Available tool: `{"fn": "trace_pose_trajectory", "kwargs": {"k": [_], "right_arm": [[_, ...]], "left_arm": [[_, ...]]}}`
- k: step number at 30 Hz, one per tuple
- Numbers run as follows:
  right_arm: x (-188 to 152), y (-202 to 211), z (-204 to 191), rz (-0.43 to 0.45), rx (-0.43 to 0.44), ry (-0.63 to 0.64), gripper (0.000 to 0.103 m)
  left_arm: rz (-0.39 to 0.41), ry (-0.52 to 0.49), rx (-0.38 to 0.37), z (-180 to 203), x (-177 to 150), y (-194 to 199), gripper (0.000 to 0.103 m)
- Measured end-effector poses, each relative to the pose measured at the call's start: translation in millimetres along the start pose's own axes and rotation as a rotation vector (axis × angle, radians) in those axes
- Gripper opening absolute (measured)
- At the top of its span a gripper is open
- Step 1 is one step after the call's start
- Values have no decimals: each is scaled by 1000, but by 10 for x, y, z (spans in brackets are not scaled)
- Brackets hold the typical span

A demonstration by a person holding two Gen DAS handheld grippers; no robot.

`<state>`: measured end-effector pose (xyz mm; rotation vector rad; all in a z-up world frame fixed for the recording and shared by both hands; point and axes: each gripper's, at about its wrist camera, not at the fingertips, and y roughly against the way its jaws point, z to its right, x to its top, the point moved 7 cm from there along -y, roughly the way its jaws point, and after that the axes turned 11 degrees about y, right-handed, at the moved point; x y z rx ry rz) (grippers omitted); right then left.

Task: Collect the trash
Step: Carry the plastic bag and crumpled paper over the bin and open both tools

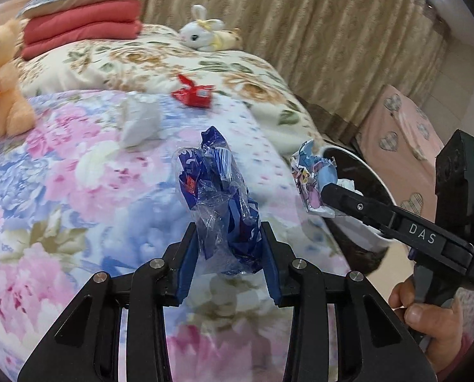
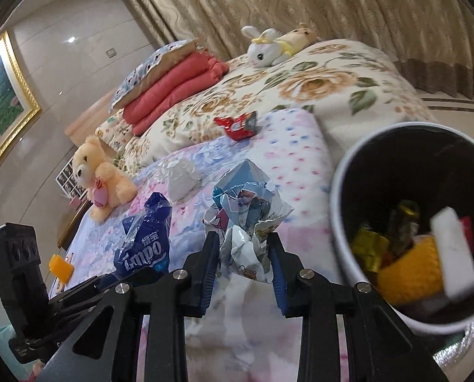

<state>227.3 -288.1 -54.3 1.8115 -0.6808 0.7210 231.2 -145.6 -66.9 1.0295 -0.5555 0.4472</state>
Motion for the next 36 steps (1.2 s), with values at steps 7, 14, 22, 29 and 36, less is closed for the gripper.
{"fn": "trace_pose_trajectory", "kwargs": {"k": [7, 14, 22, 29, 36], "right_arm": [[-77, 341, 225, 40, -33, -45, 31], [-104, 589, 489, 66, -79, -75, 31], [-161, 842, 772, 87, -127, -107, 31], [-167, 1011, 1005, 102, -167, -133, 31], [-147, 1077, 1151, 116, -184, -147, 31]], "left_arm": [[-17, -62, -45, 361, -81, -2, 36], [-30, -112, -80, 666, -122, -20, 36], [-53, -175, -126, 1061, -192, -80, 36], [-77, -215, -153, 1326, -226, -156, 36], [-91, -252, -158, 1512, -260, -226, 36]]}}
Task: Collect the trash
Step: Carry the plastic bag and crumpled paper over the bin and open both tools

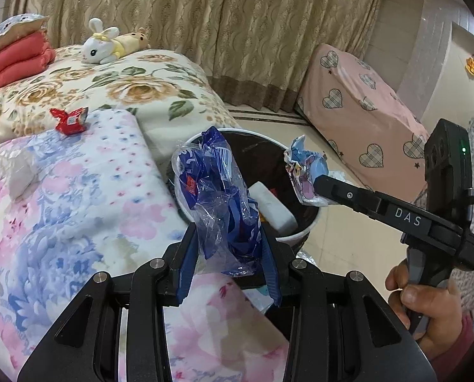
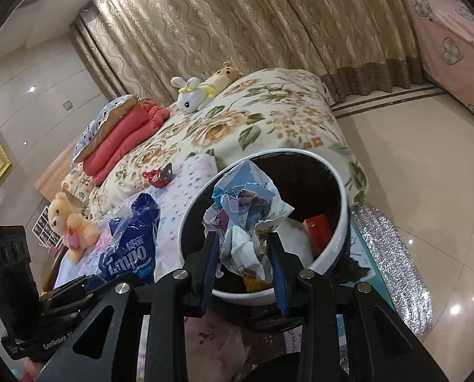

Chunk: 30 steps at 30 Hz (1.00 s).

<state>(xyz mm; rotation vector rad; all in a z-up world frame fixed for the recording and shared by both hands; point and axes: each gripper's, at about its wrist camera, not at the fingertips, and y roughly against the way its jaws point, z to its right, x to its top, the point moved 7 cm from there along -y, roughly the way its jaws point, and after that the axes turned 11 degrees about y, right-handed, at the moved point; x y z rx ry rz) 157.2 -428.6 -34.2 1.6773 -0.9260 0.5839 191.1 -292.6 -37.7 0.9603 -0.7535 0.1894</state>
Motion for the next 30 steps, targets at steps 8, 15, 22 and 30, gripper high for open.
{"fn": "trace_pose_trajectory", "kwargs": {"k": [8, 15, 22, 30], "right_arm": [[42, -50, 103, -8, -7, -7, 31], [65, -113, 151, -17, -13, -7, 31], [97, -168, 180, -24, -13, -11, 31], [145, -236, 236, -33, -16, -12, 31]], "left_arm": [[-9, -27, 0, 128, 52, -122, 36], [-21, -33, 9, 146, 88, -217, 36], [-32, -37, 13, 158, 138, -313, 36], [-43, -45, 14, 193, 188, -424, 36]]}}
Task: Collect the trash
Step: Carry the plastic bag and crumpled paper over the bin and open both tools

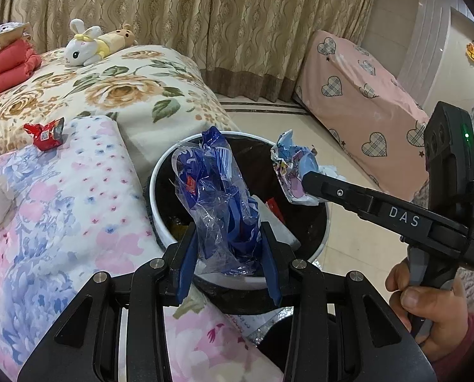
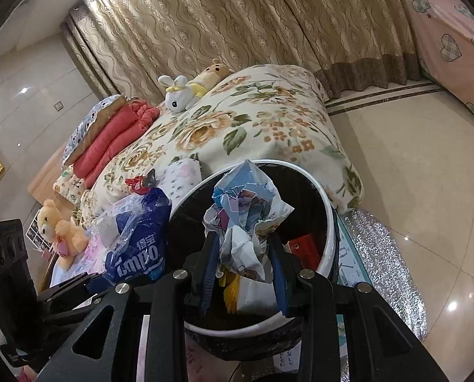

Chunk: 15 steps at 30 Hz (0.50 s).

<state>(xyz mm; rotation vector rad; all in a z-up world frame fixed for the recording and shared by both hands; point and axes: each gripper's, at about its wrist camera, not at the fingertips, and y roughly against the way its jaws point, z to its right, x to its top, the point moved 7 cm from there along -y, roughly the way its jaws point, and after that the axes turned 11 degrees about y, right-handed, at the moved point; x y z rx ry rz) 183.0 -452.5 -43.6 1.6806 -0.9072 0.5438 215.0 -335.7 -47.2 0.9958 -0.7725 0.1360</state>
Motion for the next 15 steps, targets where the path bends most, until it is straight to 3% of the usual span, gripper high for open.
{"fn": "trace_pose_trajectory", "kwargs": {"k": [15], "right_arm": [[55, -181, 98, -29, -2, -13, 34]], "left_arm": [[-33, 12, -3, -22, 43, -178, 36]]}}
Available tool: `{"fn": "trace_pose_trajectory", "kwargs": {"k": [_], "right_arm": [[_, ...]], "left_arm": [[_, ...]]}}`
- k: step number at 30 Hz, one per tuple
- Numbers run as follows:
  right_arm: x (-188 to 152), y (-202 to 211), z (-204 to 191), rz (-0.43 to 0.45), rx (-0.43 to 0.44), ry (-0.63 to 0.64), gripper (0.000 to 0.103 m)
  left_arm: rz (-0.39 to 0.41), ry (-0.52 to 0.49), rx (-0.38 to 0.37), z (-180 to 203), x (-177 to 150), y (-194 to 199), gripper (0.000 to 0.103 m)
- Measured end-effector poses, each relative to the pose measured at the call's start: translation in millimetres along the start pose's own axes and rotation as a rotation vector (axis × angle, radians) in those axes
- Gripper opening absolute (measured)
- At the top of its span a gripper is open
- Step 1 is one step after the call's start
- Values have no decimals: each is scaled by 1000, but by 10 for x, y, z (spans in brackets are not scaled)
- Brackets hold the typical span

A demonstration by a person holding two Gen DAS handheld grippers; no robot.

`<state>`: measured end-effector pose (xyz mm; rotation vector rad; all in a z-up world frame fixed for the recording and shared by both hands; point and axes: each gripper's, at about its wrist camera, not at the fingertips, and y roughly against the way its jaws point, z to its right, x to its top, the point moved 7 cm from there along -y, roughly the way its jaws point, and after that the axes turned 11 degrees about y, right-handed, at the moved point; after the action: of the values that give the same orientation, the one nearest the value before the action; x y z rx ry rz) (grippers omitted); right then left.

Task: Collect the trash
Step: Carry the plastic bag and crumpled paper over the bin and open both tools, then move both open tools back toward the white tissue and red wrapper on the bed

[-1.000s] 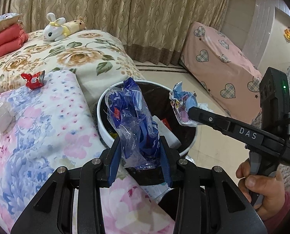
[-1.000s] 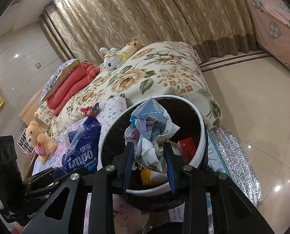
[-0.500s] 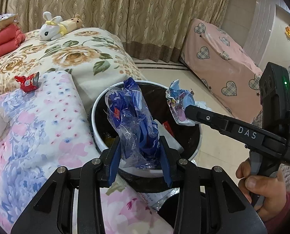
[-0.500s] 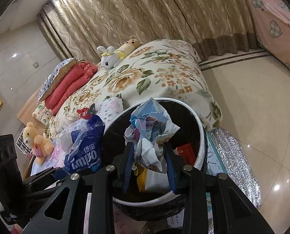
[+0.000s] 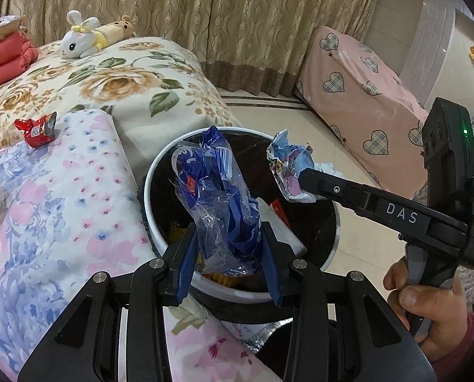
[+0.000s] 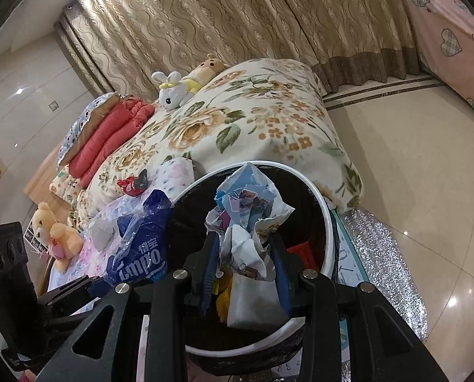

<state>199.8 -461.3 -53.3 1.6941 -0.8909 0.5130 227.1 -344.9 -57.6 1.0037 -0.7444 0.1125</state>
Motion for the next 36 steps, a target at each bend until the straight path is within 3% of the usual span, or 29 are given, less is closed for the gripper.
{"fn": "trace_pose_trajectory", "kwargs": {"k": [6, 12, 18, 28, 36], "right_arm": [[16, -48, 12, -9, -8, 0, 37], [23, -12, -5, 4, -1, -10, 60], [25, 62, -36, 25, -3, -22, 71], [-16, 112, -343, 43, 16, 14, 85], [-85, 97, -587, 37, 37, 30, 89]], "left_arm": [[0, 1, -3, 16, 1, -14, 44], [5, 30, -13, -37, -12, 28, 57], [28, 59, -20, -138, -65, 164, 64], [49, 154, 20, -599, -259, 397, 67], [66, 224, 61, -974, -389, 561, 68]]}}
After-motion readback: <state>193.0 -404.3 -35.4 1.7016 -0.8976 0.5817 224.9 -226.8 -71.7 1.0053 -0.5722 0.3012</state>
